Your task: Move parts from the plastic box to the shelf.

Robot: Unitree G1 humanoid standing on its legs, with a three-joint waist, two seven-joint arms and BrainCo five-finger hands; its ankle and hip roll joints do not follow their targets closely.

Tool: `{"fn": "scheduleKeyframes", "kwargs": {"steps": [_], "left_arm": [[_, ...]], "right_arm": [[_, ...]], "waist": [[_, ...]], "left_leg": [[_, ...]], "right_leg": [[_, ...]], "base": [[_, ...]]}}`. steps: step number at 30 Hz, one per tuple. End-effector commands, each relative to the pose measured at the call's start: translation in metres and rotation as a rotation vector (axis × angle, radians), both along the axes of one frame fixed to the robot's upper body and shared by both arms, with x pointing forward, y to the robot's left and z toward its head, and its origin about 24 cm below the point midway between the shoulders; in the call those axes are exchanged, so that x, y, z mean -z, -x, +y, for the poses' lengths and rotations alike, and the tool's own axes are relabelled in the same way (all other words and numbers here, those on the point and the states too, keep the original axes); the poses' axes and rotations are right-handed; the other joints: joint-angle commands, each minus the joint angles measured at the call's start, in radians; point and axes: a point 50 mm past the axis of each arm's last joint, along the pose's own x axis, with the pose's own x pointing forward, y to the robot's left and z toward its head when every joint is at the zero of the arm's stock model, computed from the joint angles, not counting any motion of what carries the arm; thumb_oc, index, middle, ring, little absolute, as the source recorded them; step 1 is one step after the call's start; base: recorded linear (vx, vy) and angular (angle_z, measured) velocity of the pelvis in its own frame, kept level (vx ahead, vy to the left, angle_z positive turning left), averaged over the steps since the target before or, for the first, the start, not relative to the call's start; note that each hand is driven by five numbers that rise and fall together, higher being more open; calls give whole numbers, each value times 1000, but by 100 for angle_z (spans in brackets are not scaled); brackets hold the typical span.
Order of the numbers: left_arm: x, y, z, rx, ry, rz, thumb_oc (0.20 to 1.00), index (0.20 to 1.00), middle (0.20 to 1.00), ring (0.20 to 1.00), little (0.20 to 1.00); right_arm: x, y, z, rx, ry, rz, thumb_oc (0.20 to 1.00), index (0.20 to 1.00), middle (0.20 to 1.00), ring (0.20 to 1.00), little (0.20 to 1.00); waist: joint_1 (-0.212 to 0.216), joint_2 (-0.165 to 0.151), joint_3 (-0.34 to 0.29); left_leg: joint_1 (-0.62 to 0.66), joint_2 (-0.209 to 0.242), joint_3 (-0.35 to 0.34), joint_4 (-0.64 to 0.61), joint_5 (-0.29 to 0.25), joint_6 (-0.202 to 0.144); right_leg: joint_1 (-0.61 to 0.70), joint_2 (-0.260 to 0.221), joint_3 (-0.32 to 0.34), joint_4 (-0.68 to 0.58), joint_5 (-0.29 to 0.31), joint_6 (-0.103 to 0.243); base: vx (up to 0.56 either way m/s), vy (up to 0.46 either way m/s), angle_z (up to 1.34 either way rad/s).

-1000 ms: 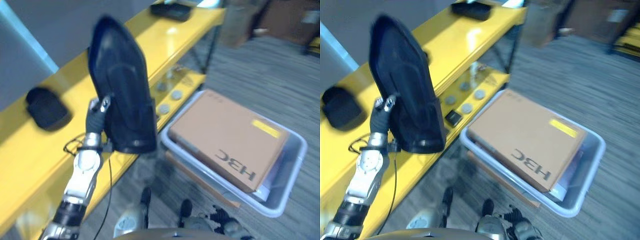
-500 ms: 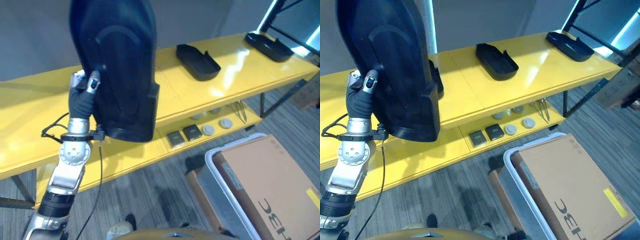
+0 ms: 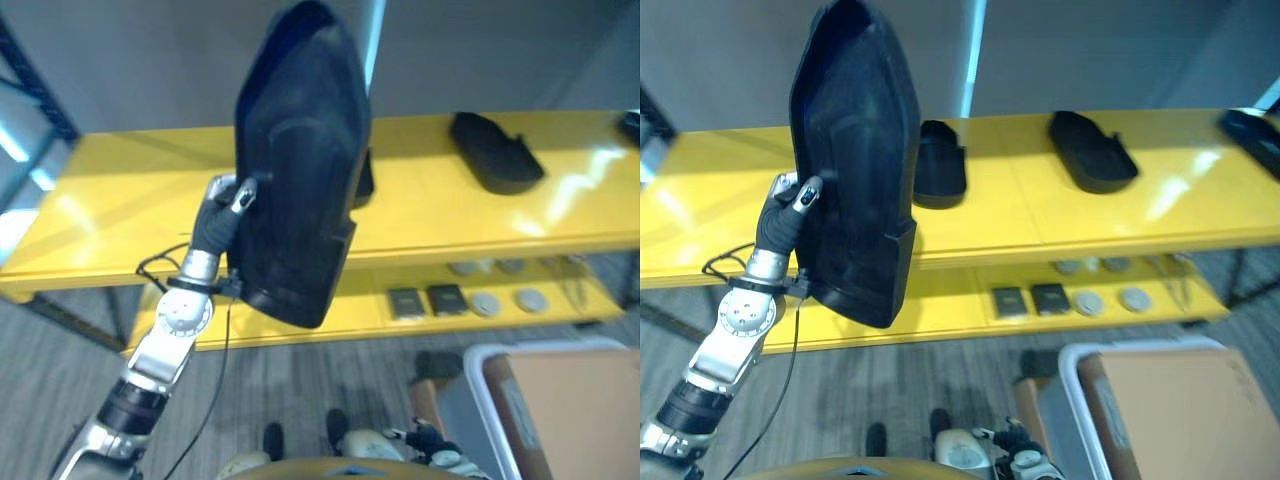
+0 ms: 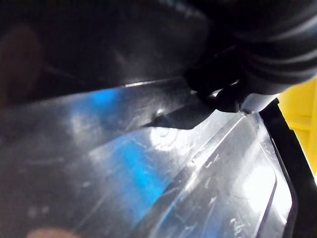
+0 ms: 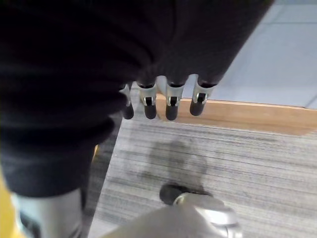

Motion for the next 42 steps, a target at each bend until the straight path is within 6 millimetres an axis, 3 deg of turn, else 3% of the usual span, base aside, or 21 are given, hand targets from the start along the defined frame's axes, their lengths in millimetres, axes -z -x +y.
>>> {"fn": "scheduleKeyframes", "kwargs": {"steps": [1, 3, 7, 9, 10, 11, 13, 17, 20, 21, 22, 23, 24, 25, 26, 28, 31, 34, 36, 39, 42], "left_arm": [[-40, 3, 8, 8, 58, -190, 200, 200, 200, 200, 200], [-35, 5, 21, -54, 60, -171, 200, 200, 200, 200, 200], [-33, 4, 26, -79, 56, -158, 200, 200, 200, 200, 200], [-29, 1, 26, -74, 56, -134, 200, 200, 200, 200, 200], [-28, -1, 30, -95, 37, -126, 200, 200, 200, 200, 200], [-28, -1, 30, -95, 37, -126, 200, 200, 200, 200, 200], [-29, -2, 35, -126, 10, -134, 200, 200, 200, 200, 200], [-25, -8, 46, -193, 12, -113, 200, 200, 200, 200, 200], [-26, -9, 47, -193, -6, -114, 200, 200, 200, 200, 200], [-28, -9, 49, -193, -18, -121, 200, 200, 200, 200, 200], [-28, -8, 51, -189, -57, -117, 200, 200, 200, 200, 200], [-28, -8, 51, -189, -58, -117, 200, 200, 200, 200, 200], [-28, -10, 51, -182, -82, -106, 200, 200, 200, 200, 200], [-30, -9, 53, -168, -122, -106, 200, 200, 200, 200, 200], [-30, -9, 53, -169, -122, -107, 200, 200, 200, 200, 200], [-27, -9, 60, -203, -113, -89, 200, 200, 200, 200, 200], [-27, -14, 61, -239, -136, -98, 200, 200, 200, 200, 200], [-27, -17, 61, -259, -132, -102, 200, 200, 200, 200, 200], [-27, -20, 66, -313, -152, -102, 200, 200, 200, 200, 200], [-17, -27, 67, -333, -80, -50, 200, 200, 200, 200, 200], [-8, -49, 72, -351, -43, 54, 200, 200, 200, 200, 200]], "right_arm": [[4, 8, 8, 71, -33, 16, 1000, 1000, 1000, 1000, 1000], [2, 9, -5, 177, -33, -2, 1000, 1000, 1000, 1000, 1000], [1, 14, -13, 112, 3, 31, 1000, 1000, 1000, 1000, 1000], [1, 22, -24, 106, 37, 66, 1000, 1000, 1000, 1000, 1000], [0, 28, -32, 118, 65, 88, 1000, 1000, 1000, 1000, 1000], [0, 28, -32, 119, 65, 88, 1000, 1000, 1000, 1000, 1000], [-1, 35, -38, 157, 80, 97, 1000, 1000, 1000, 1000, 1000], [0, 40, -38, 178, 76, 104, 1000, 1000, 1000, 1000, 1000], [0, 37, -37, 187, 70, 100, 1000, 1000, 1000, 1000, 1000], [0, 36, -36, 182, 66, 99, 1000, 1000, 1000, 1000, 1000], [1, 38, -34, 142, 68, 129, 1000, 1000, 1000, 1000, 1000], [1, 37, -33, 141, 68, 130, 1000, 1000, 1000, 1000, 1000], [1, 37, -33, 108, 87, 139, 1000, 1000, 1000, 1000, 1000], [0, 22, -28, 77, 104, 106, 1000, 1000, 1000, 1000, 1000], [0, 21, -27, 76, 103, 106, 1000, 1000, 1000, 1000, 1000], [1, 10, -12, 68, 67, 71, 1000, 1000, 1000, 1000, 1000], [-5, -18, 3, -110, 101, -28, 1000, 1000, 1000, 1000, 1000], [-4, -21, 11, -71, 52, -40, 1000, 1000, 1000, 1000, 1000], [1, -7, 15, 68, -31, -34, 1000, 1000, 1000, 1000, 1000], [4, 8, 11, -45, 11, 39, 1000, 1000, 1000, 1000, 1000], [3, 32, -20, 74, 73, 110, 1000, 1000, 1000, 1000, 1000]], "waist": [[-8, -50, -42], [9, -45, -22], [25, -40, -3], [22, -41, 7], [24, -37, 10], [21, -36, 8], [17, -29, 2], [23, 6, -9], [39, 19, -11], [44, 23, -16], [51, 16, -24], [51, 13, -24], [48, 6, -27], [46, -8, -22], [49, -9, -23], [48, -1, -24], [19, 6, -26], [2, 0, -18], [-18, -22, -14], [-24, -21, -22], [-68, 9, -26]], "left_leg": [[0, -17, -3, 114, -143, -5], [-22, -27, -25, 180, -154, -19], [-36, -24, -19, 200, -153, -34], [-65, 14, 1, 186, -119, -54], [-93, 68, -1, 162, -67, -78], [-94, 69, -4, 159, -64, -79], [-130, 147, 1, 106, 6, -101], [-165, 244, 68, -6, 108, -149], [-159, 239, 52, -6, 118, -161], [-149, 229, 34, -2, 93, -156], [-140, 194, 5, 32, 43, -135], [-142, 189, 6, 38, 38, -133], [-139, 161, 14, 53, 18, -114], [-129, 123, 42, 65, -3, -83], [-130, 122, 46, 65, -3, -82], [-110, 117, 79, 56, -13, -65], [-79, 113, 111, 13, -10, -62], [-50, 119, 132, -6, -13, -68], [-31, 120, 150, -3, -16, -70], [-34, 125, 147, -15, -7, -78], [-57, 139, 159, -19, 2, -94]], "right_leg": [[35, -44, -23, 5, -43, 61], [58, -46, -50, 4, -50, 51], [82, -61, -100, 12, -71, 45], [84, -87, -161, 22, -81, 44], [84, -107, -195, 22, -86, 51], [83, -107, -199, 22, -87, 50], [87, -133, -221, 22, -94, 66], [150, -162, -232, -4, -117, 93], [189, -179, -221, -27, -114, 107], [194, -192, -207, -25, -116, 114], [207, -245, -184, -5, -96, 138], [206, -250, -183, -3, -97, 141], [197, -283, -177, 38, -46, 155], [143, -313, -145, 98, 58, 154], [138, -315, -139, 100, 59, 156], [76, -308, -125, 142, 86, 154], [-9, -186, -77, 65, 13, 136], [-48, -181, -102, -11, 26, 136], [-20, -171, -81, -36, 26, 131], [0, -170, -103, -72, 29, 126], [10, -164, -116, -117, 32, 128]], "base": [[63, -114, 12], [64, -129, 0], [53, -40, 6], [-34, 55, 63], [-26, 67, 125], [11, 99, 144], [87, 140, 90], [241, 265, 36], [199, 246, -4], [360, 517, -54], [270, 413, -68], [294, 434, -57], [195, 330, -24], [191, 329, -20], [125, 287, -17], [117, 220, -38], [160, 154, -75], [92, 10, -27], [132, -83, -5], [97, -103, 7], [75, -59, 5]]}}
